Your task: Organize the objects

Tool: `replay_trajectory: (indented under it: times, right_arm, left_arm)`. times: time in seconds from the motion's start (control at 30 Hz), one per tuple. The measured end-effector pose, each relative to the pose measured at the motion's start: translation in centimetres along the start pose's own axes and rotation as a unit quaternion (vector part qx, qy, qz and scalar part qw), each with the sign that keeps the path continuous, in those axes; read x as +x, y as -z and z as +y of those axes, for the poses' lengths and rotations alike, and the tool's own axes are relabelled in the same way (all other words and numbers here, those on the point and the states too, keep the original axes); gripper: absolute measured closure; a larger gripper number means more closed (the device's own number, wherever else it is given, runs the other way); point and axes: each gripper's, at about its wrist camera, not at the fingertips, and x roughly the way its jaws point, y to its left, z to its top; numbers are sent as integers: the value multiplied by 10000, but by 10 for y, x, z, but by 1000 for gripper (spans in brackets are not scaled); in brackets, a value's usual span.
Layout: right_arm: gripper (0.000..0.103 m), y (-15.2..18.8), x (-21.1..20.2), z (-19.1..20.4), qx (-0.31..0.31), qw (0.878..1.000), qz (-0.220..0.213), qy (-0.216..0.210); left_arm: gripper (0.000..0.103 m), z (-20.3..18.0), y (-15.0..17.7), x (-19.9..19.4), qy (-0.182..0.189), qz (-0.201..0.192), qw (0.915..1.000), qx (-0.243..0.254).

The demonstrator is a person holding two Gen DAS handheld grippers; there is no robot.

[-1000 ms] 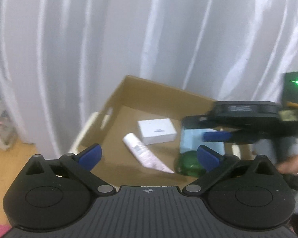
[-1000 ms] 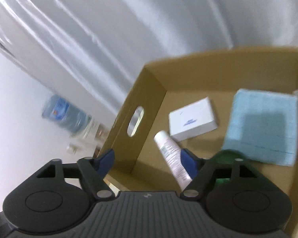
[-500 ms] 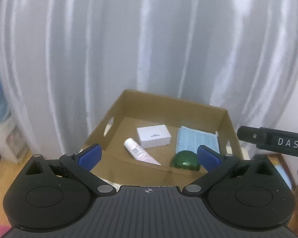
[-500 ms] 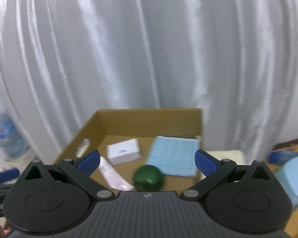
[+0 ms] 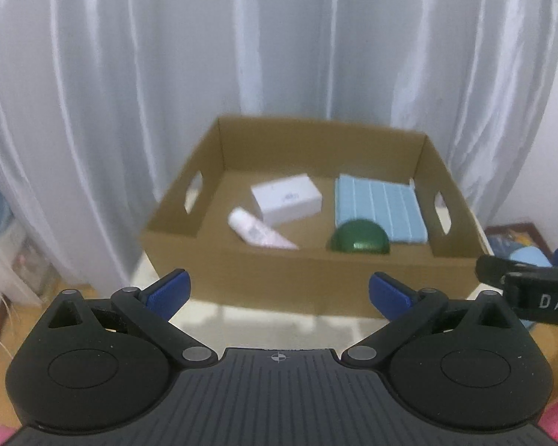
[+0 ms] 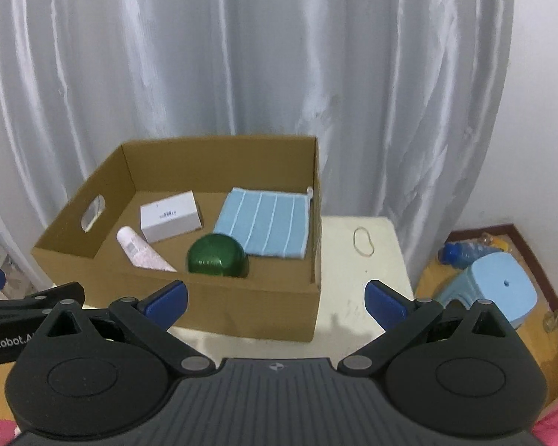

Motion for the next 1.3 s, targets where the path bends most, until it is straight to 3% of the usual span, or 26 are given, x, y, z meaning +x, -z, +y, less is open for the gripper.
replay_trajectory:
  times: [0.2, 0.53, 1.3]
  right_arm:
    - [0, 3, 22, 9, 47, 9997, 225, -5]
    - [0, 0, 46, 23, -10, 9988, 488, -92]
    - [0, -4, 45, 29, 51, 9984, 526, -190]
  left_arm:
    - [0, 7, -3, 18, 69, 278, 9996, -3]
    - [0, 19, -11, 31, 55, 354, 9993, 46]
    - [0, 26, -10, 36, -12, 414, 9991, 19]
